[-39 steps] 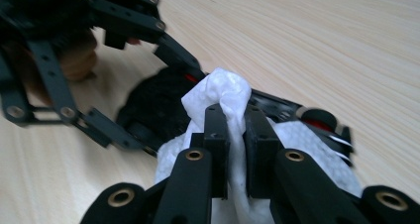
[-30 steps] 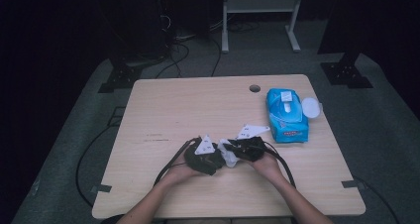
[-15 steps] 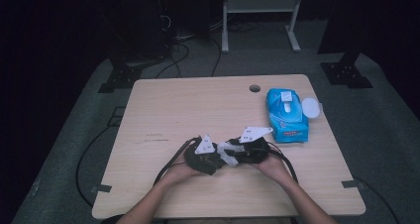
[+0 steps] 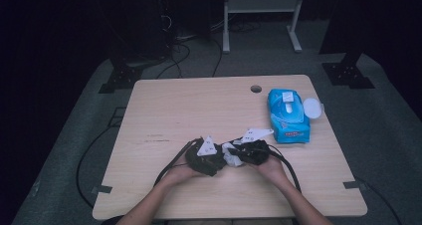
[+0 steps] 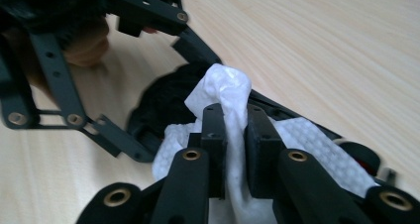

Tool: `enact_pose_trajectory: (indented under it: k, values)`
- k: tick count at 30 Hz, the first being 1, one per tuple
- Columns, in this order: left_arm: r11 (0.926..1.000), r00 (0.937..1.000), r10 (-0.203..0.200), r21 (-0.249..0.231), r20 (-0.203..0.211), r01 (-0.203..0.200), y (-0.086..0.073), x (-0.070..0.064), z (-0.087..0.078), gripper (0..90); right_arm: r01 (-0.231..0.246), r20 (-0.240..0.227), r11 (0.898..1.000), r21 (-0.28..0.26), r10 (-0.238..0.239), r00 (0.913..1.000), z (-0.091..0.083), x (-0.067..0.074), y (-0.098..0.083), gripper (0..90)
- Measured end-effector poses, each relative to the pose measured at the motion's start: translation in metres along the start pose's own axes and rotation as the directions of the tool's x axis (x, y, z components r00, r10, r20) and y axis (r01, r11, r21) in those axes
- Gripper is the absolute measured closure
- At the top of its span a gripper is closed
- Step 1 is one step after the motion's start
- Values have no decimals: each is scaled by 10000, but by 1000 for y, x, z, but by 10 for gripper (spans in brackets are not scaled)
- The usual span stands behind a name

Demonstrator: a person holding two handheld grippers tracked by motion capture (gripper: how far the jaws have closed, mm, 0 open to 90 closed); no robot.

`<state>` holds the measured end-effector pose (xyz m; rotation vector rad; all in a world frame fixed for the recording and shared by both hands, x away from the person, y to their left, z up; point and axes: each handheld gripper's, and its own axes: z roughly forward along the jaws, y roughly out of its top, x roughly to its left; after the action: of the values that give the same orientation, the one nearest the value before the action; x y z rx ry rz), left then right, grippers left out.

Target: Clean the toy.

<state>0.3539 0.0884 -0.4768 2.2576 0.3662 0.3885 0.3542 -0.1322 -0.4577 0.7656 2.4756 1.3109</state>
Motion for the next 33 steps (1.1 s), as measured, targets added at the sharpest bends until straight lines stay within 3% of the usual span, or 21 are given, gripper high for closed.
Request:
enact_pose_trajectory:
  k: [1, 4, 6, 9, 13, 15, 19, 21, 23, 25, 26, 27, 31, 33]
  values:
    - [10000, 10000, -15, 3, 7, 15, 0, 0, 0, 235, 0, 0, 10000, 0, 0, 10000, 0, 0, 0, 804]
    - [10000, 10000, 7, 44, -2, -7, 2, -1, 1, 235, 46, -656, 10000, -14, -47, 9978, 9, 8, 4, 805]
    - [10000, 10000, 56, 34, -17, -56, 2, -2, 1, 235, 222, -1556, 9997, 30, -214, 9876, 20, 20, 10, 805]
    - [10000, 10000, -70, -9, 69, 70, 1, 0, 1, 235, 524, -1535, 9986, 79, -506, 9869, 21, 23, 11, 808]
    - [10000, 10000, -15, 28, 13, 14, 1, 0, 1, 236, 505, -906, 9986, 133, -491, 9947, 14, 11, 9, 811]
    - [10000, 10000, -59, 39, 43, 59, 1, 1, 1, 235, 307, -476, 9995, 123, -301, 9984, 7, 1, 6, 813]
    - [9999, 10000, -92, -43, 35, 92, 3, 1, 0, 235, -124, -238, 9999, 31, 125, 9996, -2, -10, 1, 814]
    - [9999, 9999, -129, -79, 60, 130, 3, 0, 1, 236, -83, -385, 10000, 41, 85, 9992, 0, -6, 2, 815]
    - [9999, 9999, -154, -78, 67, 154, 4, 0, 2, 236, 4, -873, 10000, 46, 0, 9962, 7, 2, 5, 815]
    - [10000, 10000, -51, -57, 33, 51, 4, -1, 3, 236, 130, -1388, 9999, -17, -131, 9902, 15, 10, 8, 814]
    - [10000, 10000, 59, 27, 11, -59, 5, -2, 3, 236, 162, -1838, 9998, 69, -147, 9828, 19, 13, 10, 814]
    - [9998, 9999, 158, 78, -26, -157, 5, -2, 3, 236, 285, -1954, 9994, 170, -246, 9804, 22, 17, 12, 814]
    - [10000, 10000, 6, -7, -35, -6, 4, 0, 2, 235, 302, -1667, 9994, 164, -270, 9856, 20, 11, 12, 817]
    - [10000, 10000, -24, -20, -47, 23, 4, 0, 1, 236, 324, -1311, 9992, 235, -291, 9909, 12, 5, 10, 818]
